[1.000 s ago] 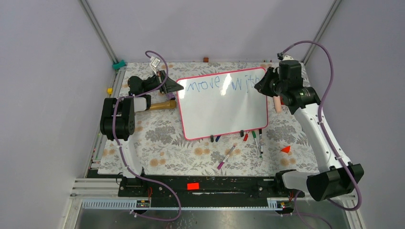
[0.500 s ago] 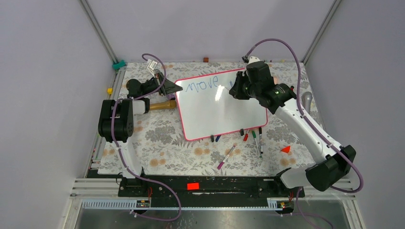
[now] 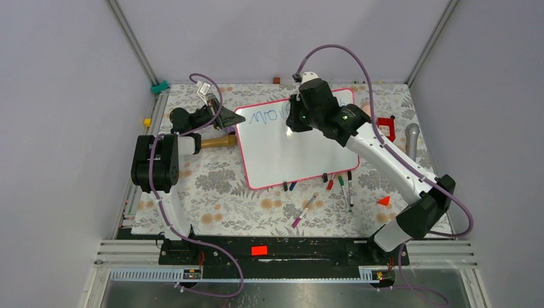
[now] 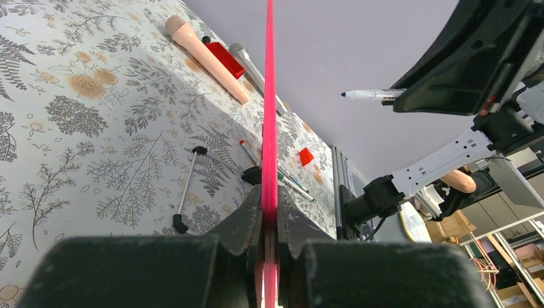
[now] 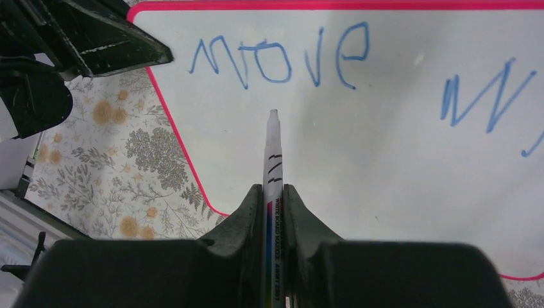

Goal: Write a sentence on the whiteboard

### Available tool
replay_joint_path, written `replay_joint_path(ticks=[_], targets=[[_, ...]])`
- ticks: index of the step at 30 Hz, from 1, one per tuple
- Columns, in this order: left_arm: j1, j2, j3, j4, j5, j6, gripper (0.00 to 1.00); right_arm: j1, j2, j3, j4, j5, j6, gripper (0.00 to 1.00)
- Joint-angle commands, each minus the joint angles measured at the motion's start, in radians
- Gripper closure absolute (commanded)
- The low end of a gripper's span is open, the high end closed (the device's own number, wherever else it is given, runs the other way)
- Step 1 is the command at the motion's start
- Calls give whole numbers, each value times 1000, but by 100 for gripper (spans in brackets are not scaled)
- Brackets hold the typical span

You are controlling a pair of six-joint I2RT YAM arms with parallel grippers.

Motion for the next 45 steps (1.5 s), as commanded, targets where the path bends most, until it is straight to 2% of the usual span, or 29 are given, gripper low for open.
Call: replay_joint_path(ticks=[1, 6, 20, 30, 35, 45], targets=[[-7, -31, 23, 69, -5, -3, 100, 90, 65, 104, -11, 159, -49, 100], [-7, -21, 56, 69, -10, -17, 100, 165, 119, 141, 3, 273, -76, 100], [-32, -9, 81, 70, -8, -34, 100, 261, 186, 137, 8, 257, -92, 100], [-24, -29, 31, 70, -27, -33, 100, 335, 266, 157, 18, 342, -72, 100], [-23, -49, -6, 70, -35, -18, 100, 354, 284, 136, 31, 381, 4, 100], [-23, -64, -20, 70, -29, -4, 100, 358, 302, 165, 11, 433, 9, 100]])
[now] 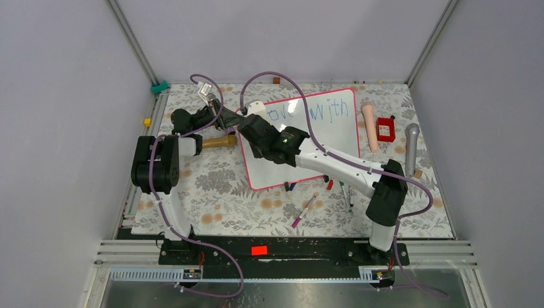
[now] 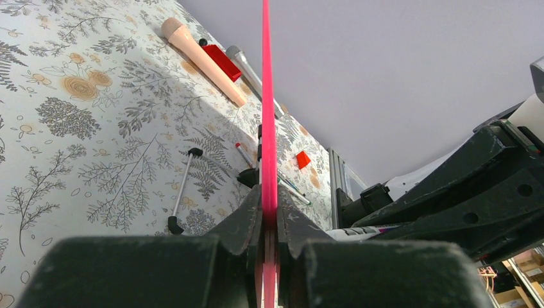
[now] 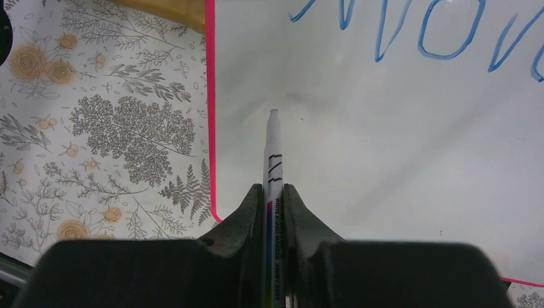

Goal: Write a sentence on the whiteboard

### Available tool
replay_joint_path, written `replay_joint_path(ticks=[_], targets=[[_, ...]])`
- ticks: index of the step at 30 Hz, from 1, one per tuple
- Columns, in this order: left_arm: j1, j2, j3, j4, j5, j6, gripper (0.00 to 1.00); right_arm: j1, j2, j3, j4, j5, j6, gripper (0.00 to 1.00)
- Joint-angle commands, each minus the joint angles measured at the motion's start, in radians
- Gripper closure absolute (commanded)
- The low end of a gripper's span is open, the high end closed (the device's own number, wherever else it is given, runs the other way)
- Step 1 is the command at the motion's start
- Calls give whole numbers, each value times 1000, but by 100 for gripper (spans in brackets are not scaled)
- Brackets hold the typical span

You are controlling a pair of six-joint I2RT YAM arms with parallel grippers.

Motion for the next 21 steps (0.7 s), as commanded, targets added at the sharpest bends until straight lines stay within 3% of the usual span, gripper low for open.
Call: replay_joint_path(ticks=[1, 16, 21], targets=[[-4, -47, 4, 63, -4, 7, 100, 7, 18, 50, -7, 63, 19, 100], [-4, -45, 14, 63, 11, 12, 100, 7, 75, 65, -73, 85, 26, 100], [-4, -42, 17, 63, 13, 13, 100, 6, 47, 0, -84, 36, 40, 100]])
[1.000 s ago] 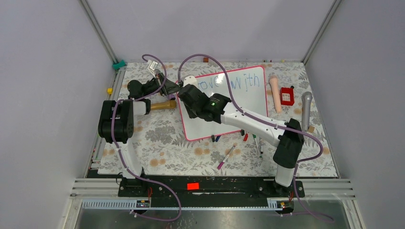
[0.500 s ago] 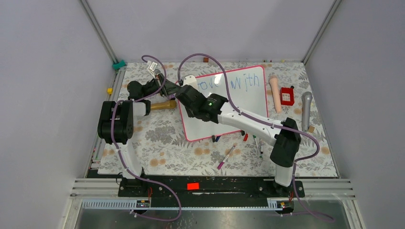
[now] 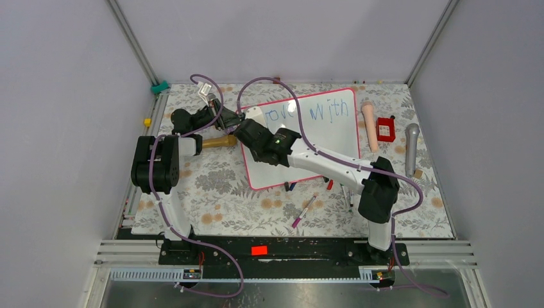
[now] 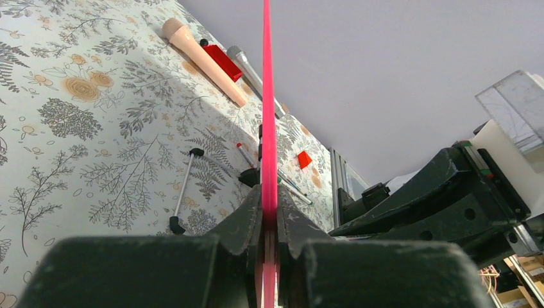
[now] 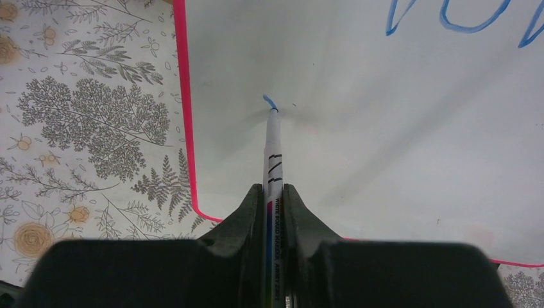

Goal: Write a sentence on the whiteboard

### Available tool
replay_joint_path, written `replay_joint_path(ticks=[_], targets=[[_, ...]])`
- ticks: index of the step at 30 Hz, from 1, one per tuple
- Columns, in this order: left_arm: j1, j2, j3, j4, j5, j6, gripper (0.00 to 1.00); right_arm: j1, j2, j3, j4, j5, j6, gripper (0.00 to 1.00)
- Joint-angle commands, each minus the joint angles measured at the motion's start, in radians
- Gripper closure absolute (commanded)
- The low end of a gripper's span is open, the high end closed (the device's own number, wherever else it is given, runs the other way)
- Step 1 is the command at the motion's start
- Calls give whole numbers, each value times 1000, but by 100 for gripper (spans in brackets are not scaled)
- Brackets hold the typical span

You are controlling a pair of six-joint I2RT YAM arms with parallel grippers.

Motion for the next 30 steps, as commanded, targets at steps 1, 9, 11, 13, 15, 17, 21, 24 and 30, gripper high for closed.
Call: replay_joint_path(ticks=[1, 9, 11, 13, 15, 17, 21, 24, 30], targets=[[-3, -40, 19, 63, 15, 4, 100, 4, -28, -44, -22, -12, 32, 100], [-4, -37, 25, 63, 19, 1, 100, 4, -54, -119, -27, -73, 62, 100], [-3, -38, 25, 63, 19, 1, 100, 5, -53, -116, -34, -77, 61, 100], [-3, -38, 26, 63, 20, 0, 100, 5, -51, -104, -45, -75, 58, 100], [-4, -40, 25, 63, 24, 0, 100, 4, -52, -73, -65, -67, 45, 100], [-4, -43, 20, 63, 25, 0, 100, 4, -68, -35, -70, -59, 12, 100], [-3, -49, 8, 63, 26, 3, 100, 1, -95, 4, -42, -27, -31, 100], [-3, -50, 8, 63, 28, 3, 100, -7, -85, 32, -32, -17, -54, 100], [-4, -53, 11, 63, 32, 3, 100, -25, -42, 92, -33, -18, -81, 100]])
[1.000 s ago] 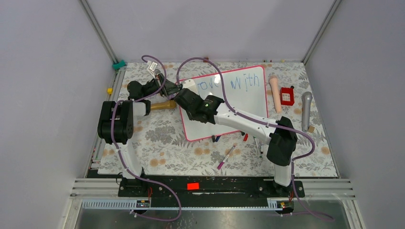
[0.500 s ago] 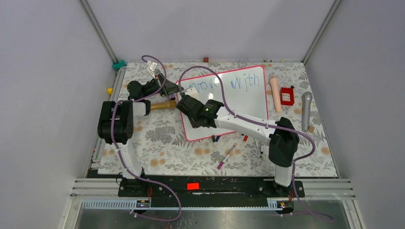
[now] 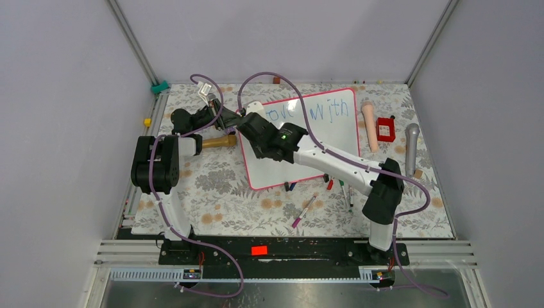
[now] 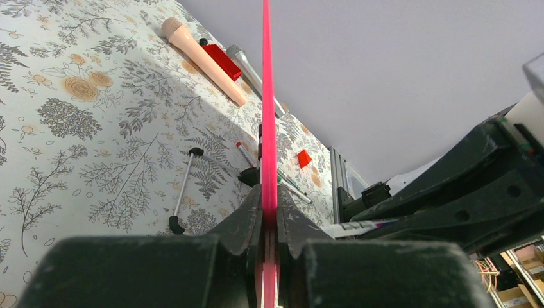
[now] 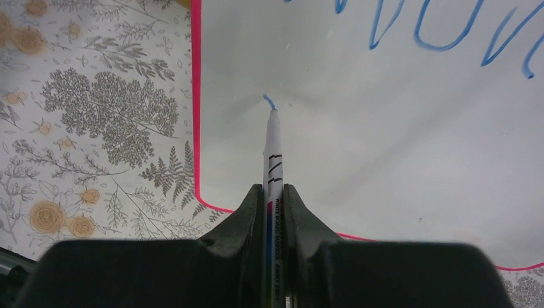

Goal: Write a sentence on the whiteboard

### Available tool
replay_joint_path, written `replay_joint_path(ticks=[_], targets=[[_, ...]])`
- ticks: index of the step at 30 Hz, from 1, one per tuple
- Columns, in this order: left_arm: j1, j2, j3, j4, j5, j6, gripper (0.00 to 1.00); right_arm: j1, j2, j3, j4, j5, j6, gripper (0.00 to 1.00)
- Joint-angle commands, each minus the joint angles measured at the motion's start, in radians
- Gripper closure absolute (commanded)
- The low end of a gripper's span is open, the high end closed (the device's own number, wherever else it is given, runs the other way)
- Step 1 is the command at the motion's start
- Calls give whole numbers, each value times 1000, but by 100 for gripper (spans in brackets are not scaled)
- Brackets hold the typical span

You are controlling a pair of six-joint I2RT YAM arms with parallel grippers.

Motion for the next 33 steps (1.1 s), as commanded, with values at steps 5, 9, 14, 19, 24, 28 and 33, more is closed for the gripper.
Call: replay_joint_path(ticks=[5, 9, 14, 19, 24, 28, 33], targets=[[-4, -51, 12, 66, 30, -3, 100, -20, 19, 85, 19, 24, -39, 100], [-4, -49, 17, 66, 32, -4, 100, -20, 25, 84, 19, 7, -36, 100], [-4, -45, 25, 66, 34, -6, 100, -20, 29, 73, 18, -11, -32, 100], [-4, -45, 27, 66, 34, -8, 100, -20, 43, 71, 17, -13, -24, 100], [-4, -45, 25, 65, 34, -5, 100, -20, 60, 74, 15, -18, -26, 100], [-5, -45, 25, 66, 36, -3, 100, -20, 75, 74, 5, -19, -25, 100], [-4, -46, 24, 66, 37, -1, 100, -21, 86, 77, -14, 24, -17, 100]])
